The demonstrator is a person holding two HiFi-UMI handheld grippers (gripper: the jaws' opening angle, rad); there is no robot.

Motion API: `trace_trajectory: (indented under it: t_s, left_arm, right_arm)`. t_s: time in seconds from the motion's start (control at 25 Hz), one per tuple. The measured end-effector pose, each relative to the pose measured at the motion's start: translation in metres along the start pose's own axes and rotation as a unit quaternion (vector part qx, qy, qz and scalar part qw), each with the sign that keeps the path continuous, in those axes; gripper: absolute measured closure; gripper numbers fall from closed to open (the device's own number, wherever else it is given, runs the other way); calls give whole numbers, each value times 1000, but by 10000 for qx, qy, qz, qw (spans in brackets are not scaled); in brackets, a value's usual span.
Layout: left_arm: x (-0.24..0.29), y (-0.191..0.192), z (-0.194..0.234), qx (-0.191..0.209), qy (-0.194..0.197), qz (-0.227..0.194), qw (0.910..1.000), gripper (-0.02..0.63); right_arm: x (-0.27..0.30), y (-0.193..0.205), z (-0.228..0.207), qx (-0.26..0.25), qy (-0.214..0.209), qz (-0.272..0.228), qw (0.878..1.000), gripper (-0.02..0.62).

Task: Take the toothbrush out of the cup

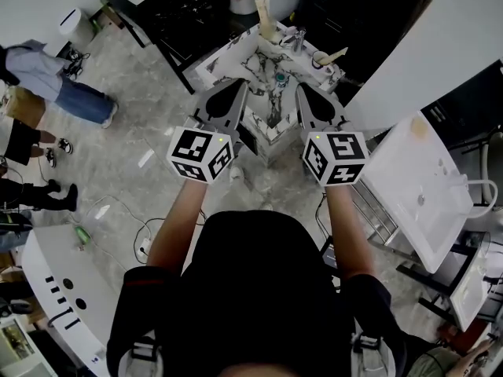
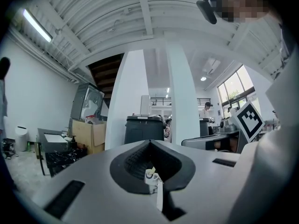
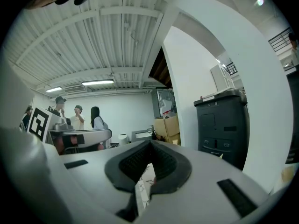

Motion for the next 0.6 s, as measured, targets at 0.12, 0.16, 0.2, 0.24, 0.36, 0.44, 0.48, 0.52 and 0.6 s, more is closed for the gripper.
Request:
trace_trajectory:
  t_s: [0.12, 0.16, 0.2, 0.24, 0.36, 0.44, 0.48, 0.52, 0.6]
  left_arm:
    - [6, 2, 8, -62, -15, -17, 10000, 595]
    - [8, 4, 11, -84, -10, -15, 10000, 595]
    - [11, 5, 14, -105, -2, -11, 9999, 595]
    - [14, 7, 17, -125, 8, -7, 9999, 595]
    - [25, 11, 28, -170, 48, 15, 9998, 595]
    - [33, 14, 35, -192, 87, 39, 9998, 595]
    - [37, 16, 39, -203, 108, 53, 9997, 595]
    - [42, 17, 44, -214, 128, 66, 9997, 595]
    - [51, 18, 54, -231, 166, 80, 9996, 595]
  right_arm:
    - [8, -1, -2, -14, 16, 19, 10000, 561]
    - [12, -1, -4, -12, 30, 34, 10000, 561]
    - [15, -1, -5, -11, 47, 50, 10000, 561]
    - [19, -1, -6, -12, 63, 63, 10000, 561]
    - [33, -2, -10, -4, 104, 82, 9999, 561]
    - [43, -2, -13, 9, 140, 101, 9999, 561]
    - [49, -3, -15, 20, 159, 114, 9998, 561]
    - [55, -3, -16, 32, 176, 125, 9998, 561]
    - [67, -5, -18, 50, 201, 135, 9997, 561]
Point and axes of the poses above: the fingertips, and each gripper's own axes: x forward along the fingers, z to its left, y out of its underside, the point moved 9 cm from there along -x, backward along the fingers, and after that the axes turned 11 degrees about x, right-handed, at the moved point
